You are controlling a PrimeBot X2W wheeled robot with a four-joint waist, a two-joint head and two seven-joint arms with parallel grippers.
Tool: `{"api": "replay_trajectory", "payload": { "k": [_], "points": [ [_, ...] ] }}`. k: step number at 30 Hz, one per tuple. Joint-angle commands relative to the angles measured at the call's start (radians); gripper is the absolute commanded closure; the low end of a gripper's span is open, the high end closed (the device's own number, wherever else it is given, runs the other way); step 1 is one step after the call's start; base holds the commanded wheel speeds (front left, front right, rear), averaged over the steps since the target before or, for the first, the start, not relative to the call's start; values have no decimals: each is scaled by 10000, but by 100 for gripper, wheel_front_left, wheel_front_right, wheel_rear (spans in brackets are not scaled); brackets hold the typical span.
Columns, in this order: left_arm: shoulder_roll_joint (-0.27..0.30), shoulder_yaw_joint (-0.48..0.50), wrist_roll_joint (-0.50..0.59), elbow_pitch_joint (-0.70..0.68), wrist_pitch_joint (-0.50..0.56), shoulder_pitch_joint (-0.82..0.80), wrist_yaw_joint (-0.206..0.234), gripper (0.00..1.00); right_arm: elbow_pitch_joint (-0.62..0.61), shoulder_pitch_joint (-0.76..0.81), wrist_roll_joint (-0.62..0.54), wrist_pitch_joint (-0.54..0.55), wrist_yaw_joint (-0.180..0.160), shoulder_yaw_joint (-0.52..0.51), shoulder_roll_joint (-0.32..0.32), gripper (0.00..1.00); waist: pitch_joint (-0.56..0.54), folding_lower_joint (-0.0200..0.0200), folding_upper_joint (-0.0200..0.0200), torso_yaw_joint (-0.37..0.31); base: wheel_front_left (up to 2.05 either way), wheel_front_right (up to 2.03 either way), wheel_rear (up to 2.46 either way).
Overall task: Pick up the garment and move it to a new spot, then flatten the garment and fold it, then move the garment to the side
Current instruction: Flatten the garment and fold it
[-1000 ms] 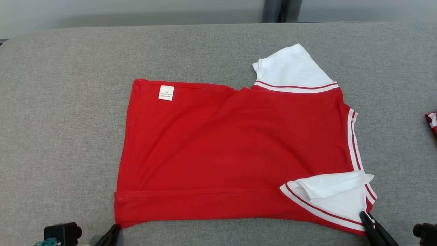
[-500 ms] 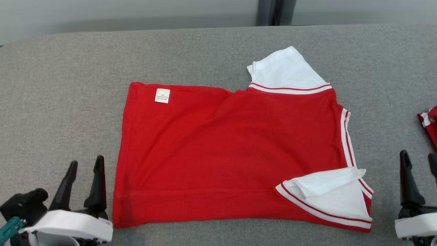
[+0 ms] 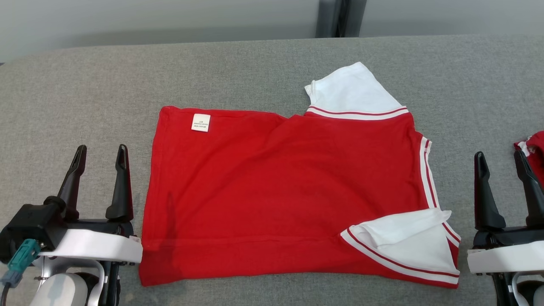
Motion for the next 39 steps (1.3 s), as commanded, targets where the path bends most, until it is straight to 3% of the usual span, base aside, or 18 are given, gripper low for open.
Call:
{"api": "replay_trajectory", "payload": {
  "k": [1,8,14,20,27,38,39],
  "points": [
    [50,-9,2,30,-5,-228,58,0,-6,-30,-55,-3,1,-8,-20,0,19,0,-1,-17,0,0,0],
    [76,-103,39,86,110,-306,101,0,65,-91,8,-50,1,-24,61,0,97,0,-1,6,0,0,0],
    [224,-299,103,318,453,-1076,-179,0,102,-313,111,-82,1,162,47,0,381,0,-1,-196,0,0,0],
    [415,-575,-354,1675,1394,-2647,-981,0,350,-679,290,-235,1,374,-6,0,959,0,-1,-592,0,0,0],
    [524,-725,-1258,4849,2607,-4492,-2263,0,715,-1076,423,-491,1,718,25,0,1573,0,-1,-1086,0,0,0],
    [325,-1135,-1730,7951,3147,-5966,-3041,0,1214,-1376,639,-670,1,883,-165,0,1814,0,-1,-1347,0,0,0],
    [344,-1160,-1761,8083,3106,-6040,-3095,8,1246,-1432,661,-661,1,848,-192,0,1825,0,-1,-1353,0,0,0]
  ]
}}
